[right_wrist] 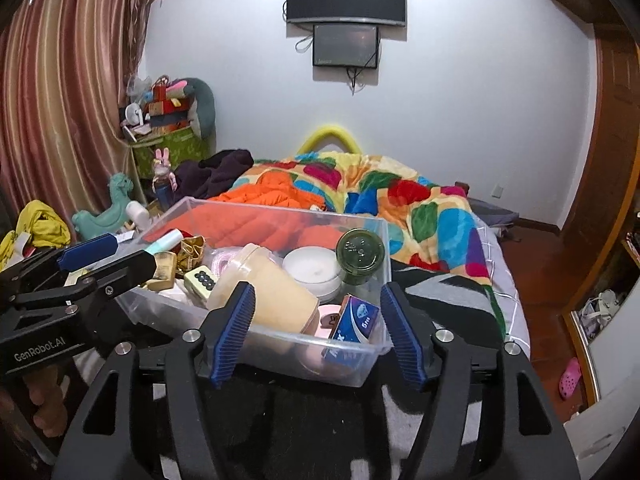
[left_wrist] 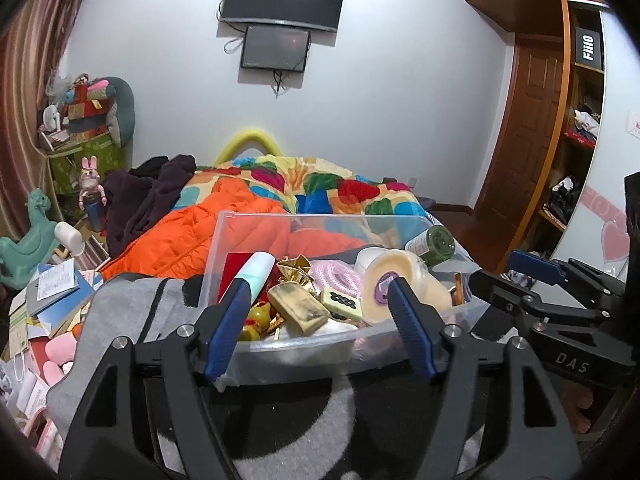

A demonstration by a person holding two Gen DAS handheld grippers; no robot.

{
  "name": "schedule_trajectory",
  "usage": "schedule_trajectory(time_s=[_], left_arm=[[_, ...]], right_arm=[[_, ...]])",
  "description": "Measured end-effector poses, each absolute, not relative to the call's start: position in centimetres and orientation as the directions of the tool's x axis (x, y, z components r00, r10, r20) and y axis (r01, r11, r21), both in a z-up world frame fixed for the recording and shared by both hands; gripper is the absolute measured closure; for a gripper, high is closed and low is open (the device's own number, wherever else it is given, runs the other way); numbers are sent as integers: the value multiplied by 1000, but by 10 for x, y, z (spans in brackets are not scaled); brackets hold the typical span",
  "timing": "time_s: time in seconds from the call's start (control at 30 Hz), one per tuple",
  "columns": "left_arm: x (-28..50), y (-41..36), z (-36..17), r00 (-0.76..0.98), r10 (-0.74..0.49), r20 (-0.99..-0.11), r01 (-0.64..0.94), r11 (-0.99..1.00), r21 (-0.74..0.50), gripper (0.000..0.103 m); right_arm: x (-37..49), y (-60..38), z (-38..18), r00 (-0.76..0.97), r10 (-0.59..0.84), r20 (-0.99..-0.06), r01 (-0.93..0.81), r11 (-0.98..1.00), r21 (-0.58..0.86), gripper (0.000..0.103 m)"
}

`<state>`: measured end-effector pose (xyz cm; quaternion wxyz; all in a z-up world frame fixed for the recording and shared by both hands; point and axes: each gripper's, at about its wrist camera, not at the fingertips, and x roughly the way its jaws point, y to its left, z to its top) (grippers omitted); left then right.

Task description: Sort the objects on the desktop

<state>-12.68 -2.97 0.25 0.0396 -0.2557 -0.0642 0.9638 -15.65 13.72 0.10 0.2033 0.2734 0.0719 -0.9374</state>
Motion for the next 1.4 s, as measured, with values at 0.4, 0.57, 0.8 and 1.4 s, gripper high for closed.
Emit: schedule_trajectory(time_s=[0.4,0.57,0.8,1.4], left_arm=[[-79,-13,10,-903,61,-425,-15,-994,-112,10],[-65,-13,8,-898,71,-433,-8,-989,-145,8],[-44,-5,0,-893,45,-447,19,-990,-139,7],[-16,8,-7,-901,13,-434,35,-994,-101,4]], right_arm=[[-105,153,12,-820,-328,-468,388,-921,-35,17],[-94,165,13,-823,-322,-467,373,-928,-17,17],[-77,184,5,-820,-318,-476,362,-932,0,14],[-48,184,-3,-843,-306,-442,365,-929,-53,4]])
